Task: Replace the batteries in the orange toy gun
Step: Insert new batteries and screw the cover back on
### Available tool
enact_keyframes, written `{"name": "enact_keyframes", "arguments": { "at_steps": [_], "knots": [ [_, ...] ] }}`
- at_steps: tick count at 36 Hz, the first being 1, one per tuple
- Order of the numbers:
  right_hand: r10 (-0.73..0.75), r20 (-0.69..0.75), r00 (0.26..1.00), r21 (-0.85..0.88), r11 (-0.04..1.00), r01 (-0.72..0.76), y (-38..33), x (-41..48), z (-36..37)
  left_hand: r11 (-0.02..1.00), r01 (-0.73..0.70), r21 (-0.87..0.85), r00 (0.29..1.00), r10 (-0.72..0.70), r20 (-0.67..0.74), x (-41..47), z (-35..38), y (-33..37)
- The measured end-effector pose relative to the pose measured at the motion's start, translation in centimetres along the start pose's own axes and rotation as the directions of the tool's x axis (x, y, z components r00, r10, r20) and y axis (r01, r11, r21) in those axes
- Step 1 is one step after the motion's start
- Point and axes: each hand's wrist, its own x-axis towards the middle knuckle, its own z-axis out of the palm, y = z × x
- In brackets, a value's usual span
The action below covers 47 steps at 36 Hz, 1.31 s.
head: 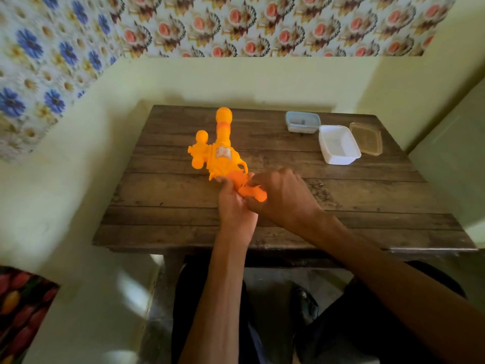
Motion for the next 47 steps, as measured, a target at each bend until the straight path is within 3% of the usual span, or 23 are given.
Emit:
{"name": "enact_keyframes", "arguments": {
  "at_steps": [11,19,25,29,42,45,47],
  "knots": [
    [-0.017,-0.023,1.0,0.001,1.0,0.017,-0.8,-0.3,-0.4,1.0,0.005,-0.02,1.0,-0.005,-0.019,0.1,0.4,-0.2],
    [0.064,0.007,0.998,-0.025,0.998,-0.064,-0.3,0.4,0.5,0.999,0.031,-0.028,0.998,-0.033,-0.058,0.2,0.1,-0.2],
    [0.02,-0.021,1.0,-0.073,0.997,-0.022,-1.7,0.1,1.1,0.998,0.065,0.009,0.996,-0.065,-0.06,0.4,-0.3,-0.1],
    [-0.042,-0.041,0.998,-0.013,0.999,0.041,-1.9,0.0,1.4,0.999,0.052,0.016,0.998,-0.051,-0.038,0.6,-0.6,0.1],
    [-0.003,-0.122,0.993,0.114,0.993,0.017,-0.3,0.8,1.6,0.997,0.015,-0.073,1.0,-0.017,-0.024,0.6,-0.5,0.7],
    [-0.026,-0.214,0.977,-0.04,0.999,0.017,0.2,0.9,2.5,0.998,0.018,-0.063,1.0,-0.018,0.001,0.7,-0.7,0.7],
    [-0.013,-0.241,0.97,-0.048,0.999,0.001,0.6,1.1,2.8,0.999,0.019,-0.045,1.0,-0.019,0.006,0.9,-0.7,0.4]
  ]
}}
